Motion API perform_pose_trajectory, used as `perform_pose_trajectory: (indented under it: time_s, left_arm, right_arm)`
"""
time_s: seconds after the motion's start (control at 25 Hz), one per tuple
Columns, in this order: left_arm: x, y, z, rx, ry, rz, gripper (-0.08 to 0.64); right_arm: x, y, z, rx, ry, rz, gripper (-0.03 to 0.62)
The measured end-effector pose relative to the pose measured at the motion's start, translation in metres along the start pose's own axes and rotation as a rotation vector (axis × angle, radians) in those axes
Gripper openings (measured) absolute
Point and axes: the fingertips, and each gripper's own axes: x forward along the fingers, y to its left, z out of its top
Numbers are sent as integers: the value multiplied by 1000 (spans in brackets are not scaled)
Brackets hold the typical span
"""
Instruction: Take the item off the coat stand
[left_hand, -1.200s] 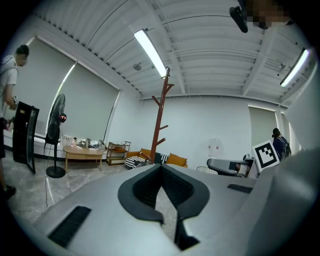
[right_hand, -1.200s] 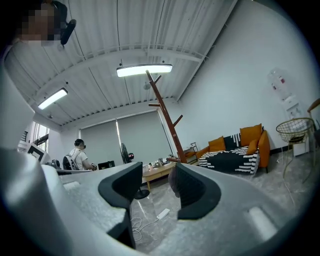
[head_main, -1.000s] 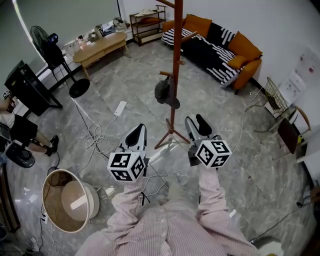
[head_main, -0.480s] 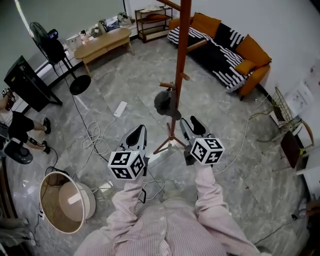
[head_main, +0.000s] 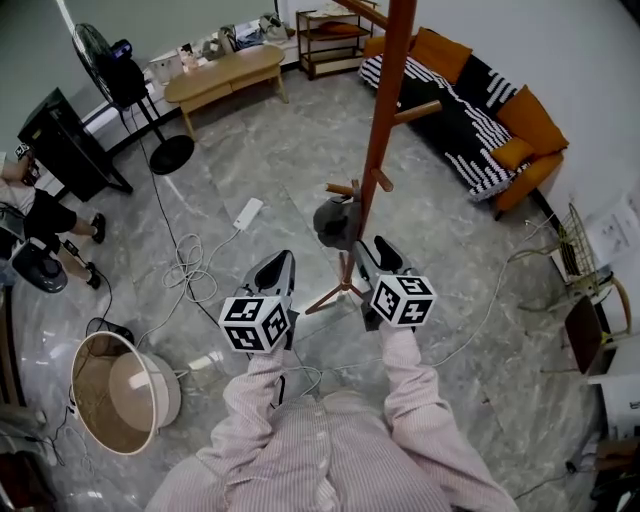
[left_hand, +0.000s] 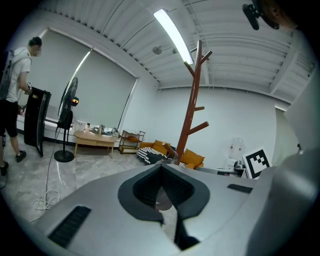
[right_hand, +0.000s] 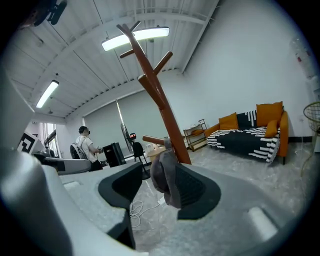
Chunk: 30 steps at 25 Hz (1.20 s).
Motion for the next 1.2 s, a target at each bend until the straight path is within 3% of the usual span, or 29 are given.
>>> perform_pose_trajectory:
  time_s: [0.36, 1.04, 1.2]
  left_arm:
    - [29, 18, -8, -34, 34, 24, 2]
    - [70, 47, -38, -78, 155, 5, 2]
    - [76, 50, -36, -84, 162, 5, 2]
  right_arm:
    - [41, -11, -13, -21, 53, -16, 190]
    - [96, -35, -42, -53, 148, -155, 190]
    - [99, -35, -38, -77, 150, -165, 151]
